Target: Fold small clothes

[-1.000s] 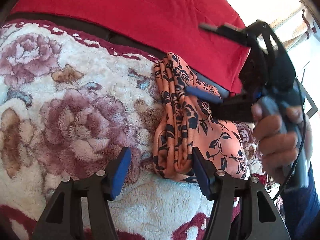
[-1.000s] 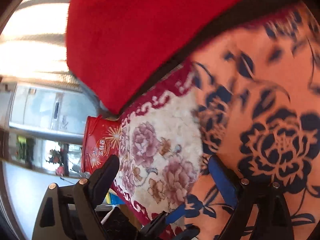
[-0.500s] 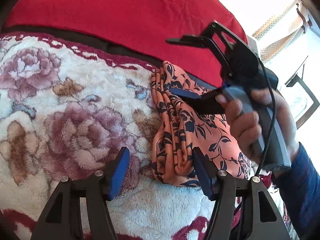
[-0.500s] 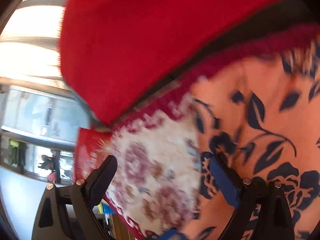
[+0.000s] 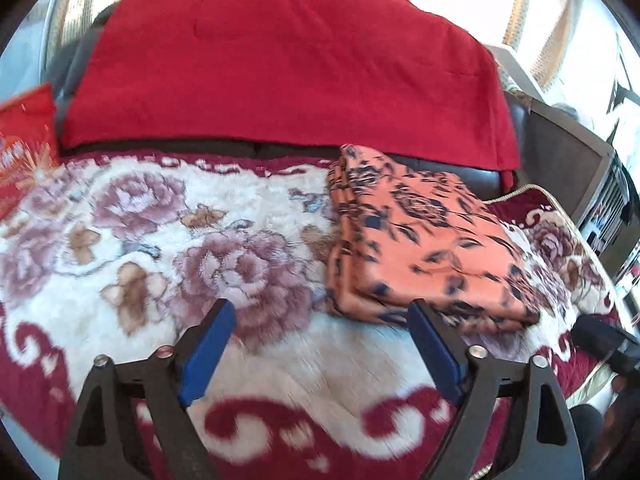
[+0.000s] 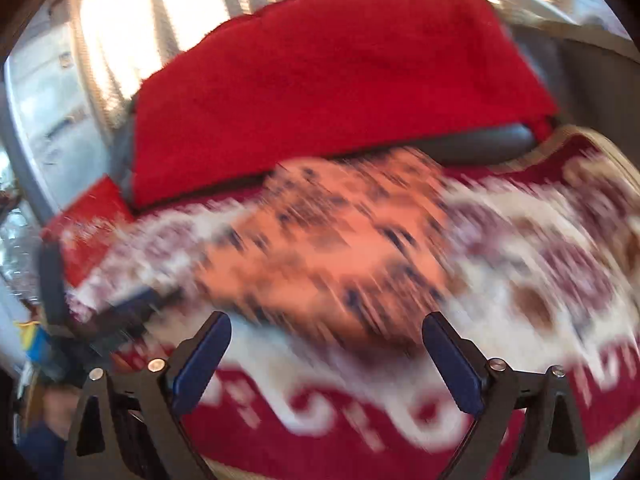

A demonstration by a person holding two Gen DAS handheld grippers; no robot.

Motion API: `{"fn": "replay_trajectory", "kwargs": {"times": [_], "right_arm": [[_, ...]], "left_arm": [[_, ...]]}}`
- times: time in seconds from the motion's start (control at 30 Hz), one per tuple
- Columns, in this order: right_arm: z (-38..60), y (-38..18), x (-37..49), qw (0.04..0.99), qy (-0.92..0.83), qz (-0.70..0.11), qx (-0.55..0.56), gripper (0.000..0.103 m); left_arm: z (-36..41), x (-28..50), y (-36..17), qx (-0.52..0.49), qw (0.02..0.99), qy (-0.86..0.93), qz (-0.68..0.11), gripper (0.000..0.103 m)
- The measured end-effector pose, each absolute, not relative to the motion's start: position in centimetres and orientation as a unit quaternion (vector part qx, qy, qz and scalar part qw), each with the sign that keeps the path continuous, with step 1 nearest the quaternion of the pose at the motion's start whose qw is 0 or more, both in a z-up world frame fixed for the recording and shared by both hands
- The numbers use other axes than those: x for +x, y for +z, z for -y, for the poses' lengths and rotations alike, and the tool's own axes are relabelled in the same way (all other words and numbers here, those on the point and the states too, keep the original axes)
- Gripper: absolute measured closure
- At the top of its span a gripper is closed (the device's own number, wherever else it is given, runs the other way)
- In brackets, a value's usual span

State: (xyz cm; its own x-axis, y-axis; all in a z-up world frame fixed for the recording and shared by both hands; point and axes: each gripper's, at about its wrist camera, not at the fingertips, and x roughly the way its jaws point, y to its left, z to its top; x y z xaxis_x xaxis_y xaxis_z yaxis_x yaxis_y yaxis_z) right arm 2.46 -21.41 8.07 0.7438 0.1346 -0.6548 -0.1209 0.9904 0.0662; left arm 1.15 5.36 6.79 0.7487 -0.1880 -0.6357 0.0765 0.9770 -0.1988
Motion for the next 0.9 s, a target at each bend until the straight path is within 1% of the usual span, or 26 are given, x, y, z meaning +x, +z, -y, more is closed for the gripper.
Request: {"fn": "replay_trajectory", "kwargs": {"times": [0.03,0.1,0.17,0.33,0.5,0.67,0.9], "right_arm": [[22.2,7.5,1.6,0.933,0.048,-0.356,0.008,0.0],[23.0,6.6,-0.3,0.938,0.026,-0.345,0.0,0.0],[23.0,6.3,-1.6,0.943,0.018,-0.333,-0.004,0.0],[23.1,6.2,-1.6,0.935,-0.009,-0.353,-0.023,0.0],[22.6,7.5,-2.5,0.941,-0.013,-0.337,-0.027,0.0],[22.1,8.3,-2.3,0.943,-0.025,-0.33,-0.042,0.0],[22.1,8.7,-1.7,0.943,-0.033,-0.327,-0.041,0.0]], "left_arm": [[-4.7,0.1,7.4,-0.068,0.935,-0.062,-0.342,0.006],[-3.8,-1.2,8.1,-0.053,0.937,-0.05,-0.341,0.004],[-3.1,-2.1,8.7,-0.047,0.937,-0.04,-0.345,0.004],[-2.4,-3.0,9.2,-0.044,0.931,-0.007,-0.363,0.004],[-2.3,-3.5,9.5,-0.056,0.926,0.003,-0.374,0.002],[-1.4,-3.7,10.3,-0.038,0.93,-0.001,-0.366,0.002],[-1.1,-3.4,11.1,-0.038,0.933,-0.002,-0.358,0.002]]}}
